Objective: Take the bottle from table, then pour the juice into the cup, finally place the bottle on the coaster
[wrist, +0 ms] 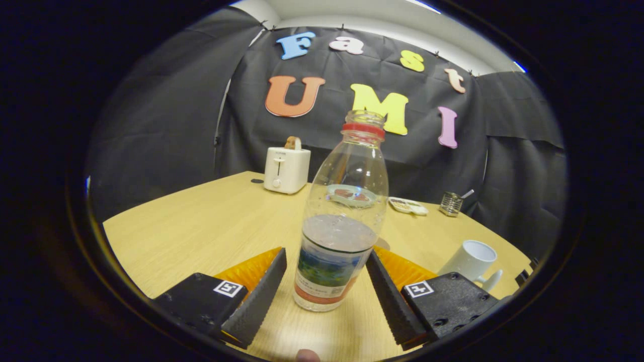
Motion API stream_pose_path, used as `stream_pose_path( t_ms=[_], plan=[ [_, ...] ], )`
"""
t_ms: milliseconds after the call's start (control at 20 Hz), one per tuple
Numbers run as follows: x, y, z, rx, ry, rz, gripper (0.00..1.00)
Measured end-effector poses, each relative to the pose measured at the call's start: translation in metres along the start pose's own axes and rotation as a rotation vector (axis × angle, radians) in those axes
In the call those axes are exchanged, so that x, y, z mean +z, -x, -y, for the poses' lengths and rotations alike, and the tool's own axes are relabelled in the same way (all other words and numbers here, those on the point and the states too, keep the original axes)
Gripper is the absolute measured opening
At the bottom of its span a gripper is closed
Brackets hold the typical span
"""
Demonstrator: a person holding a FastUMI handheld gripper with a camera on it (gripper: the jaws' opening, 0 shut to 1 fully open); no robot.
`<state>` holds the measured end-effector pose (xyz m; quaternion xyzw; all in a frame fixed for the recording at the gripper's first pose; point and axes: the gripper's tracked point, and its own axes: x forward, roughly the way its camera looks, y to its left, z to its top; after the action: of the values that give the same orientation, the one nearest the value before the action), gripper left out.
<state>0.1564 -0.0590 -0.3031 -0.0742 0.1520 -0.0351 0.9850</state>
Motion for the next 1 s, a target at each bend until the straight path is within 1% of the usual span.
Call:
stream_pose_path(
  t_ms=[50, 150, 250, 500, 700, 850, 900, 1000],
  plan=[
    [0.002, 0.001, 0.001, 0.003, 0.009, 0.005, 0.96],
    [0.005, 0.003, -0.005, 0.035, -0.004, 0.009, 0.85],
    [0.012, 0.009, -0.008, 0.073, -0.05, 0.016, 0.8],
    [0.042, 0.023, 0.006, 0.11, -0.195, 0.05, 0.78],
    [0.055, 0.026, 0.013, 0.173, -0.373, 0.018, 0.77],
    [0.065, 0.028, 0.02, 0.203, -0.485, 0.016, 0.77],
    [0.066, 0.03, 0.019, 0.228, -0.529, 0.015, 0.77],
    [0.068, 0.034, 0.018, 0.294, -0.665, 0.013, 0.77]
  ],
)
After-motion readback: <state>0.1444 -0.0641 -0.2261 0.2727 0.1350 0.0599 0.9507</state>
